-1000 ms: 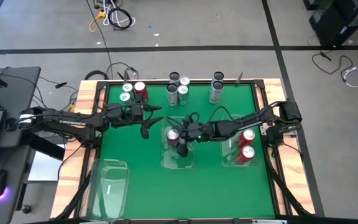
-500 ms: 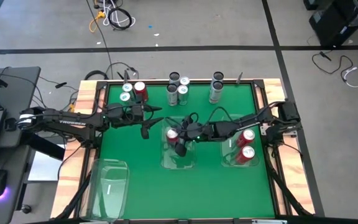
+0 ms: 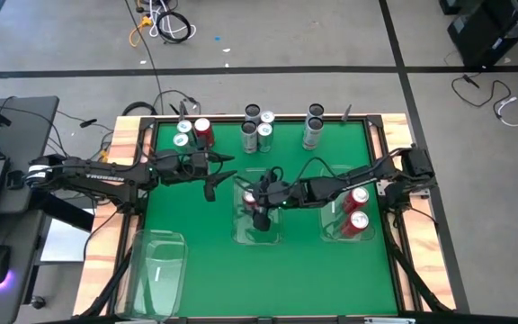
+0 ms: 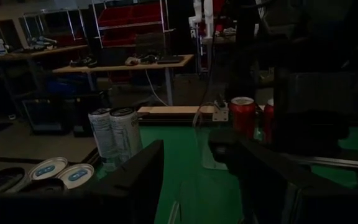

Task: Sort soda cans
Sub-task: Put the bottom red-black soda can into the top right transparent bin

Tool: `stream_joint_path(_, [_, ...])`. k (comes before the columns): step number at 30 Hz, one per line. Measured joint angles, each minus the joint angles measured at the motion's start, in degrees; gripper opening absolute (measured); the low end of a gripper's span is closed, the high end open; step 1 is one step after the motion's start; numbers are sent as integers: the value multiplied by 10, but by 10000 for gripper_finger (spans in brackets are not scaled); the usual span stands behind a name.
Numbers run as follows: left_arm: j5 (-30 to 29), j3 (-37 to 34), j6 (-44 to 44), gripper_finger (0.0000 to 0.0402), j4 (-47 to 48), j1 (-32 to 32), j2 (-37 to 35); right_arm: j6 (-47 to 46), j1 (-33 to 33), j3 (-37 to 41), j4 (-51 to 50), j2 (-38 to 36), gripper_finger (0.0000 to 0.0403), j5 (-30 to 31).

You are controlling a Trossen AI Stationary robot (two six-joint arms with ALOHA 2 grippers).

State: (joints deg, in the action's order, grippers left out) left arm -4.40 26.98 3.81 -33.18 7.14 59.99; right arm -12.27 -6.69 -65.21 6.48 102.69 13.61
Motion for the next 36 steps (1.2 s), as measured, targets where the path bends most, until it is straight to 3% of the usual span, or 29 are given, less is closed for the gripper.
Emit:
stream_joint_path(9, [0,0,-11,206,13,0,0,14,19,-12,-53,3,379,24])
stream_joint_path(16, [0,0,-11,206,13,0,0,-3,32,-11,-47,46,373,-18])
stream_joint_path(19, [-1,0,-14,206,13,0,0,-18,34,-11,-43,52,355,-15])
stream_joint_path(23, [-2,0,-15,206,13,0,0,-23,34,-11,-34,44,300,-13])
stream_joint_path(30, [-2,0,-13,203,17,0,4,-51,34,-11,-59,-13,291,-10])
stream_joint_path(36, [10,-1,-45,184,6,0,28,-125,23,-11,-224,-124,291,72])
